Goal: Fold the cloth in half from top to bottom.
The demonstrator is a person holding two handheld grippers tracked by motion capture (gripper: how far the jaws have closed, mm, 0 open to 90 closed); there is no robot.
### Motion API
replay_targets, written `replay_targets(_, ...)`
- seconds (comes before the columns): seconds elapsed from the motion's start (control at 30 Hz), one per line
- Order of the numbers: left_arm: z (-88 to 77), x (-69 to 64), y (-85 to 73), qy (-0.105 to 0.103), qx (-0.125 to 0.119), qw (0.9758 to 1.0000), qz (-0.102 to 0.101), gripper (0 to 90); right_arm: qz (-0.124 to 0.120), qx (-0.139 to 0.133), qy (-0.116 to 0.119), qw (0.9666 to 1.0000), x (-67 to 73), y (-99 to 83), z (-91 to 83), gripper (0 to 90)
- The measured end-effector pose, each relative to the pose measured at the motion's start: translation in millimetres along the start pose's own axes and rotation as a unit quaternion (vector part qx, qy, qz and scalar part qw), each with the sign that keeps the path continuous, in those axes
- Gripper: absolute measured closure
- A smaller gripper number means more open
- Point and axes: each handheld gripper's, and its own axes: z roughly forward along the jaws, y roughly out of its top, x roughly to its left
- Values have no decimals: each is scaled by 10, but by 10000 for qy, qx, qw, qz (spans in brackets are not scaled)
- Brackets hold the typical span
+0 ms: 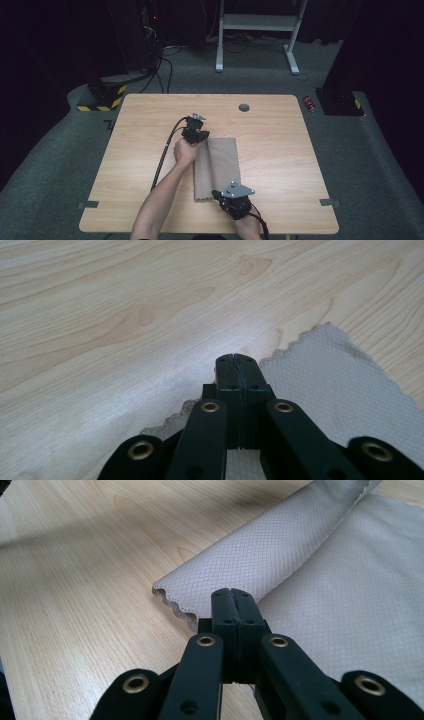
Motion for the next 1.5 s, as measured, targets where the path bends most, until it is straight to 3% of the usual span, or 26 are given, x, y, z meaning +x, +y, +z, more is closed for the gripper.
replay_targets(0.23, 63, -123, 107, -111, 10, 9998, 175, 900, 52, -22, -67, 10000, -37, -45, -66, 900)
replay_targets(0.93, 333, -400, 276, -458, 116, 9986, 257, 900, 256, 29, -353, 9990, -176, -215, -269, 900)
replay_targets(1.5, 513, -598, 370, -575, 162, 9974, 392, 900, 391, 89, -588, 9975, -303, -312, -430, 900)
